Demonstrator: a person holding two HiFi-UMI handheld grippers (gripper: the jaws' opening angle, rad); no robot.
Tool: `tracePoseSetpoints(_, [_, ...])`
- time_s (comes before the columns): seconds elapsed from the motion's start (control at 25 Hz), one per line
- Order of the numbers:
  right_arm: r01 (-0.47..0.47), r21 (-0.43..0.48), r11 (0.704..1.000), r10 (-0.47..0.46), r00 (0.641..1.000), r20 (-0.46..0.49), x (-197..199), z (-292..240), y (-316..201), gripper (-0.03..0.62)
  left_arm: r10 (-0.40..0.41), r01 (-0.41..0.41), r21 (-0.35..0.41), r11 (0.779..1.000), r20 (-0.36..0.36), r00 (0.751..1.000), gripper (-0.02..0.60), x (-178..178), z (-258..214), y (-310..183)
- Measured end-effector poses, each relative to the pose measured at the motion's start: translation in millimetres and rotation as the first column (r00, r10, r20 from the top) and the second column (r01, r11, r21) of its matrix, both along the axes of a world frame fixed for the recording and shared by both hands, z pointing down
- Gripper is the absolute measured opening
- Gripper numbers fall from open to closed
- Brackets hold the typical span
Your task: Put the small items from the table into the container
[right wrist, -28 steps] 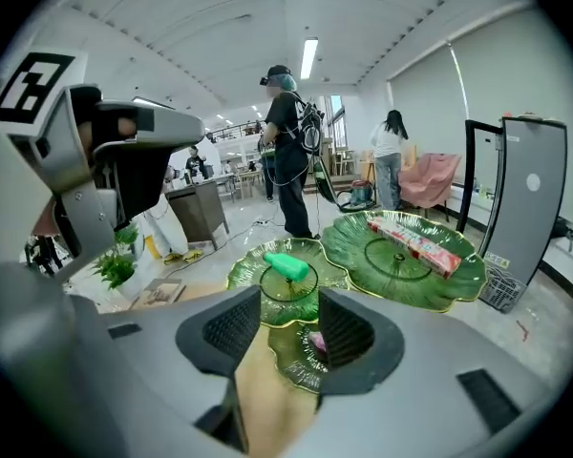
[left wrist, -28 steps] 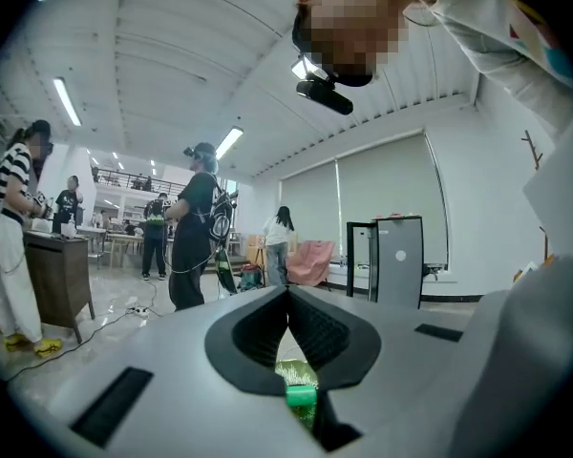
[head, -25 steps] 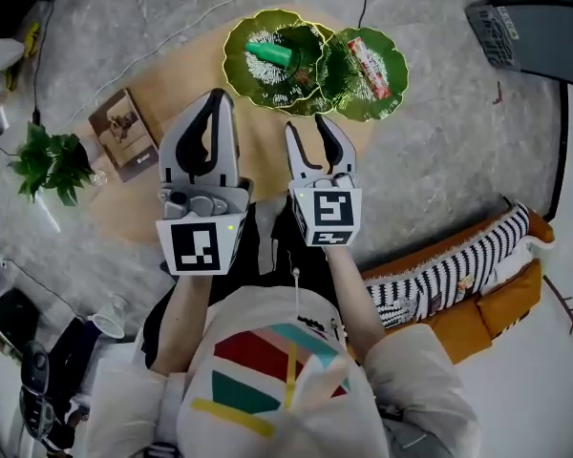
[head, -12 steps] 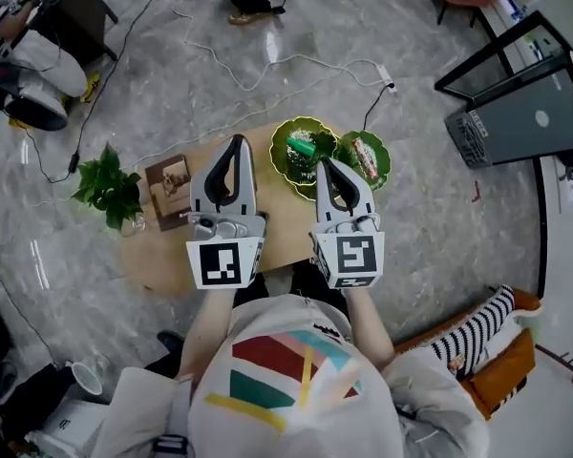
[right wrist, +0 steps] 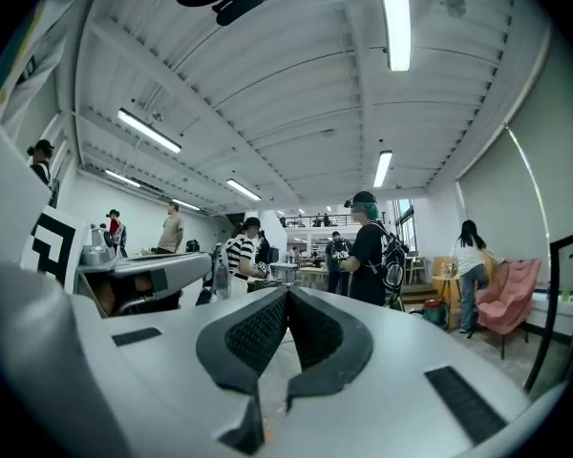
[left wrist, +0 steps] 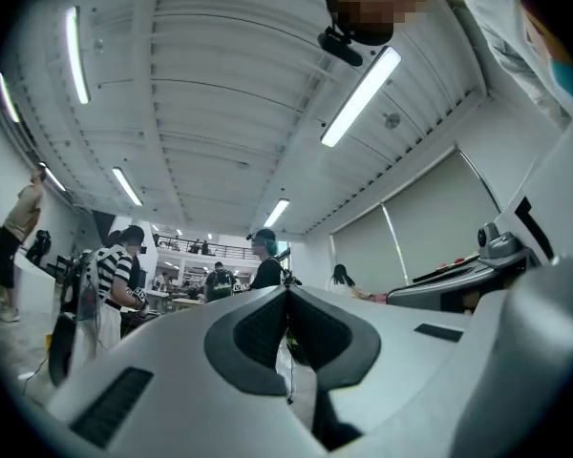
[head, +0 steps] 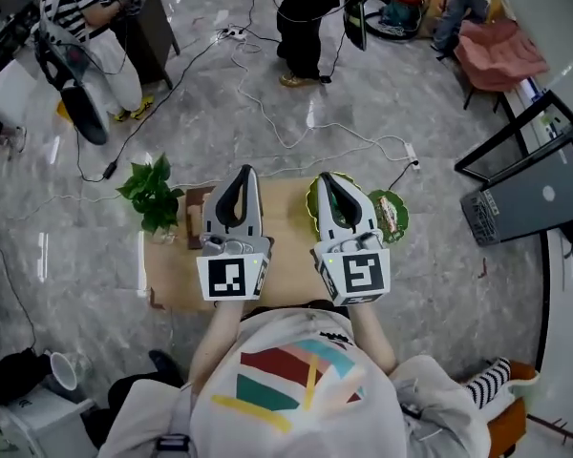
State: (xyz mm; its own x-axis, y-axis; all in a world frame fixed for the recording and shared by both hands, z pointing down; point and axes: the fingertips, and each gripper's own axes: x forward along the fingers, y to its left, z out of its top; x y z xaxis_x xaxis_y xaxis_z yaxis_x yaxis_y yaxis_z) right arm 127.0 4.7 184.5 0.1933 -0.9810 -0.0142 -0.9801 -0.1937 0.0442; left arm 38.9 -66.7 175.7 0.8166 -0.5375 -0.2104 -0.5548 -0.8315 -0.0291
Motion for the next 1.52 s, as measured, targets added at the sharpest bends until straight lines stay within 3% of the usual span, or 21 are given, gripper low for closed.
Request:
tracePoseSetpoints(0.24, [0.08,0.023,0.997,-0.081,0.996,0.046,-31,9,-12,0.014,-0.059,0.058,0.037,0.998,0.013,0.998,0.008,-30,-2,-7])
tracePoseSetpoints(0.6, [0.127,0.029,0.992,-0.128,0.989,0.067,-31,11,-20,0.014,-0.131,0.131,0.051,0.99,0.012,0.991,0.008,-46,-4,-11])
tracePoseSetpoints(1.52, [0.176,0.011,0.984,-0.176,0.983,0.051,-37,13,-35,0.012,-0.149,0.148,0.032,0.989,0.033,0.988,0.008,-45,4,-23])
